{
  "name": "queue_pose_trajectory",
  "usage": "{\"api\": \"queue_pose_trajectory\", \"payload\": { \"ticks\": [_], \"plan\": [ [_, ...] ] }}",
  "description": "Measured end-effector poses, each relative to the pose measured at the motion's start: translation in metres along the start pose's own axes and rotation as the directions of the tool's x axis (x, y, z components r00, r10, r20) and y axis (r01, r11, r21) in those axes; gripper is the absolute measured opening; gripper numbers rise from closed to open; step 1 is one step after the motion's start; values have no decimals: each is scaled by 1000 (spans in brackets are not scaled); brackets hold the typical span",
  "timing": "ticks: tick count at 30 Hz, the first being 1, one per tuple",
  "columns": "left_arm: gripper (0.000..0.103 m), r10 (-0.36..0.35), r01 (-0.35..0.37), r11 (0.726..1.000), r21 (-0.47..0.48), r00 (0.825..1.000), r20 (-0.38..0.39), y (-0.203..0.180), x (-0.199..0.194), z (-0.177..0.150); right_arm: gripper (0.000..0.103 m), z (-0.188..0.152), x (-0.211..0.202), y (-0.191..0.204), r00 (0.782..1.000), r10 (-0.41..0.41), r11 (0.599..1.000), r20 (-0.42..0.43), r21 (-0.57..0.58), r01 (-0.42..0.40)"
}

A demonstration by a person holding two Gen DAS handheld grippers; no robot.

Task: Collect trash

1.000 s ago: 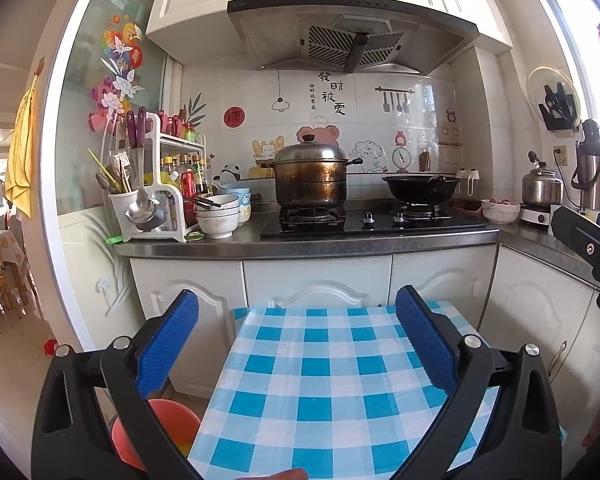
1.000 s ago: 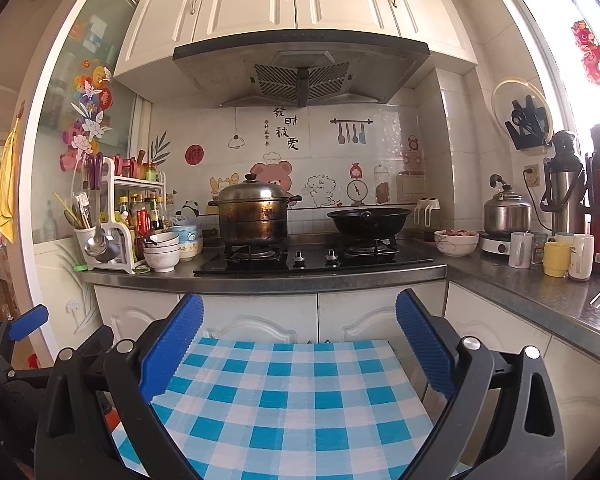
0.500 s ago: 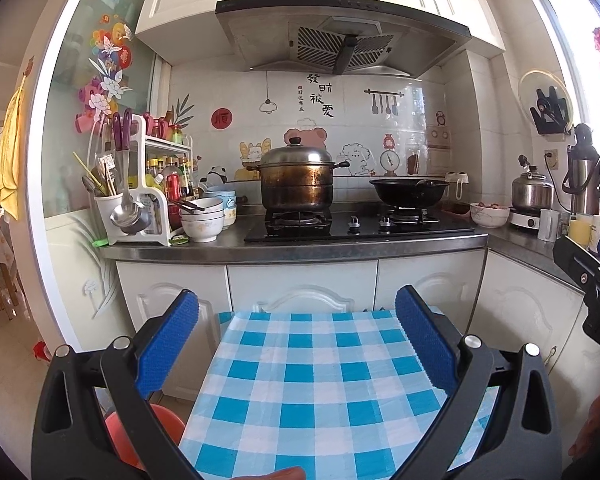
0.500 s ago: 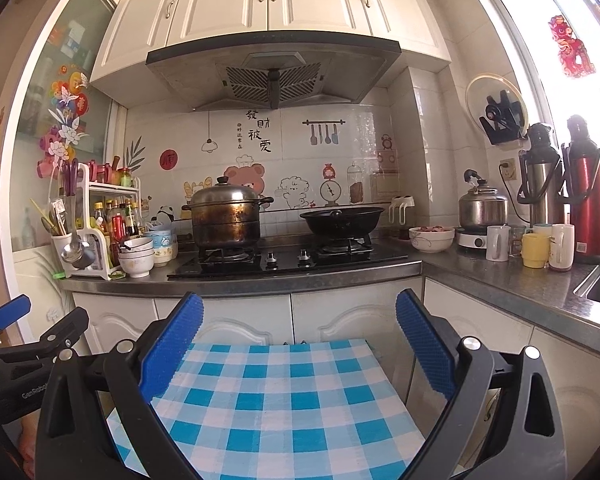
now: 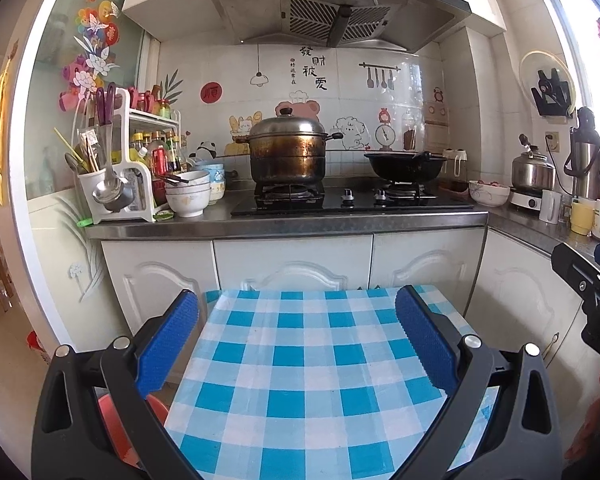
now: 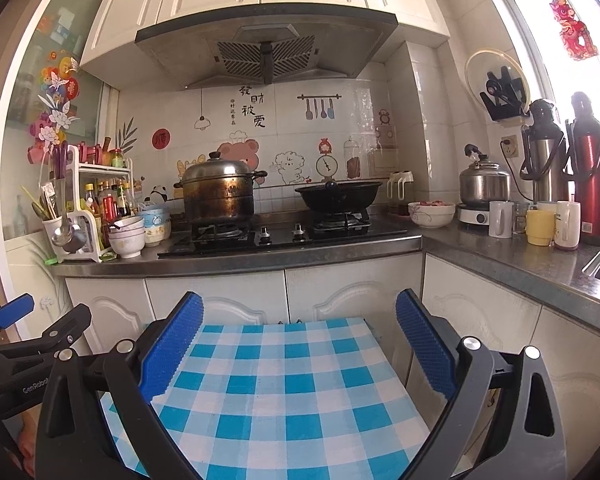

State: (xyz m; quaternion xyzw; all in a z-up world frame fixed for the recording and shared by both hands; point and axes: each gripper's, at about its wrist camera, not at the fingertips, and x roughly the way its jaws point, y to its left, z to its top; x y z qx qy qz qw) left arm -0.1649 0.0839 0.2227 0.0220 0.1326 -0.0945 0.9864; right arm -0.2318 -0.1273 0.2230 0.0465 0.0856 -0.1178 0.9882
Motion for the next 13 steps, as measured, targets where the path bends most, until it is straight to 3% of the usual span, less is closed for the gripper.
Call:
{"api": "queue_pose_trajectory", "payload": {
  "ticks": [2, 5, 8, 11, 13],
  "plan": [
    [99, -9, 9, 1000, -1, 999, -38, -2, 16, -9, 96, -10, 16, -2, 999, 6, 1000, -46, 1, -6],
    [99, -17, 16, 1000, -10, 988, -155, -7, 52, -32, 96, -30, 48, -8, 990, 22, 1000, -141, 16, -20],
    [99, 0, -8, 1000, -24, 957, -291, -13, 96, -66, 96, -59, 84, -14, 967, 27, 999, -253, 26, -21],
    [99, 15, -34, 999, -38, 912, -409, -19, 139, -101, 96, -93, 120, -20, 931, 18, 1000, -365, 23, -11],
    [99, 38, -57, 998, -28, 887, -461, -22, 163, -119, 96, -117, 145, -22, 895, 10, 1000, -447, 7, -7]
  ]
}}
